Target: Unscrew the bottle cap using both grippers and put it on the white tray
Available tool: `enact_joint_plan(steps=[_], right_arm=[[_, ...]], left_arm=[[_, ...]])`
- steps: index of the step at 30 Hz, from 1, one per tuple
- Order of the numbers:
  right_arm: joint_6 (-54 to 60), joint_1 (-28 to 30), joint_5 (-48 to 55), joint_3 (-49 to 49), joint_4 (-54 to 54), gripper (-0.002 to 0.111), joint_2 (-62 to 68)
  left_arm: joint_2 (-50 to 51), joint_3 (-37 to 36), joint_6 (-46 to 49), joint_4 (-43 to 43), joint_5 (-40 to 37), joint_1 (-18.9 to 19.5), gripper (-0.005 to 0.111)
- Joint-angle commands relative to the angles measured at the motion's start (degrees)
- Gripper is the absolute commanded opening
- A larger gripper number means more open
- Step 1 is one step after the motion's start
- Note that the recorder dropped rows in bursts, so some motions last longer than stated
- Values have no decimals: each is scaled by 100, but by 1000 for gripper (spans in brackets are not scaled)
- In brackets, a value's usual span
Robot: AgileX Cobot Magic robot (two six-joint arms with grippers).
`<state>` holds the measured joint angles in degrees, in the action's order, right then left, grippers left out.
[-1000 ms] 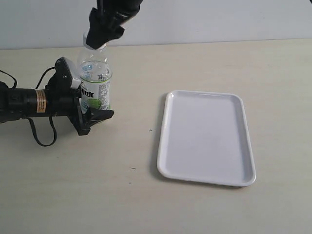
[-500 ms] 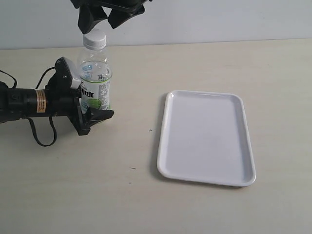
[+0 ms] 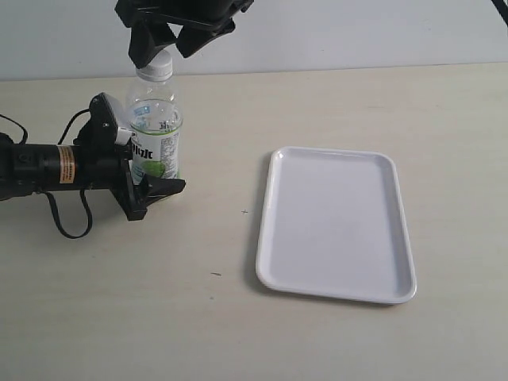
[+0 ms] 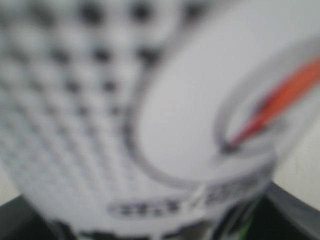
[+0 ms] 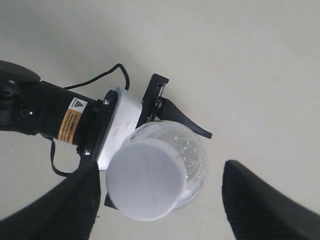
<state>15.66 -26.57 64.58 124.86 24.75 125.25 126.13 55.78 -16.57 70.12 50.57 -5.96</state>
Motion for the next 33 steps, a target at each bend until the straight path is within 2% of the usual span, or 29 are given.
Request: enact_joint_plan(steps=[1, 21, 29, 33], right_arm=[[189, -11, 42, 7, 199, 66, 5], [586, -11, -12, 7, 225, 61, 64], [596, -11, -14, 7, 225, 50, 64], [638, -11, 28, 7, 225, 35, 64]], left_arm=[[-14, -35, -33, 126, -176, -30, 0], [-14, -35, -33, 126, -176, -30, 0], [-14, -35, -33, 126, -176, -30, 0], [-14, -35, -52, 126, -164, -30, 0]])
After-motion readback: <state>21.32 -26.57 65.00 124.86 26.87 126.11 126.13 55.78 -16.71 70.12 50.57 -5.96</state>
